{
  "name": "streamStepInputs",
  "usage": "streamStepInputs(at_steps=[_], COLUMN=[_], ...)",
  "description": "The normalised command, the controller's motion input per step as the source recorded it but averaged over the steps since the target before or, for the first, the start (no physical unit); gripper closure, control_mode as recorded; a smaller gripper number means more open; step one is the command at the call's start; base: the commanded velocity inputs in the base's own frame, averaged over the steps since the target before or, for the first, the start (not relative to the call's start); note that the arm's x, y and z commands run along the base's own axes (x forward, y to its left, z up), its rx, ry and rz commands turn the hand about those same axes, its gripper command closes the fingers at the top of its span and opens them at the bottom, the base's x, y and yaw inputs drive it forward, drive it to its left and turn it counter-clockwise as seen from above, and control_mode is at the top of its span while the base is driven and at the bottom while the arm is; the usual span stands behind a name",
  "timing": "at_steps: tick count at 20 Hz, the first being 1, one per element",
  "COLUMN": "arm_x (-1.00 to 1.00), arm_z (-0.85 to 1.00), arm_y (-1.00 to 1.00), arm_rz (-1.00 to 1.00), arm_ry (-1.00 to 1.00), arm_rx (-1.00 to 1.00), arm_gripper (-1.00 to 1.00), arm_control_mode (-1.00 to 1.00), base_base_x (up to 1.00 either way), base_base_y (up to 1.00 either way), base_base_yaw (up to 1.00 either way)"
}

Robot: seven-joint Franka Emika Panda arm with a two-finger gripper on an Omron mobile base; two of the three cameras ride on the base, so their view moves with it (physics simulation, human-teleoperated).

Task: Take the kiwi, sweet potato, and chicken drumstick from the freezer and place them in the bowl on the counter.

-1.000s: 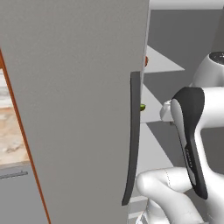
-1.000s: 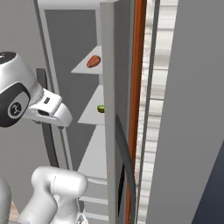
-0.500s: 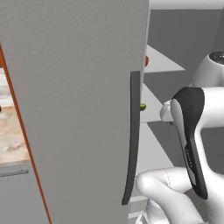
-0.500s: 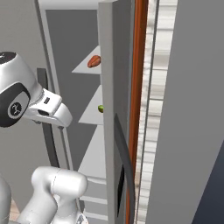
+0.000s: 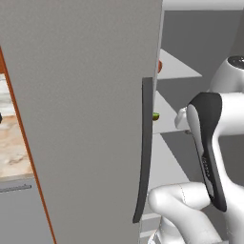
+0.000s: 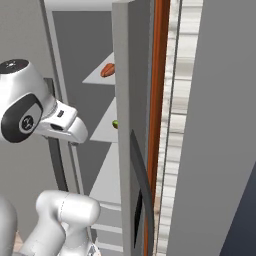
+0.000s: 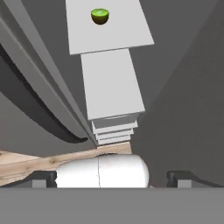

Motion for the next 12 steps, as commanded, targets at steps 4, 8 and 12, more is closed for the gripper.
streamStepInputs(at_steps=[4,8,12], arm_x=[0.71,0.58,0.32], arm_z=[-0.29,-0.53,-0.64], arm_y=[-0.31,-0.11,0.00], arm_rz=[0.16,0.19,0.17], arm_ry=[-0.04,-0.09,-0.22], arm_rx=[0.07,0.03,0.00], arm_gripper=[-1.00,-1.00,-1.00], arm_control_mode=[-1.00,-1.00,-1.00], base_base_x=[0.00,0.00,0.00], base_base_y=[0.00,0.00,0.00], base_base_yaw=[0.00,0.00,0.00])
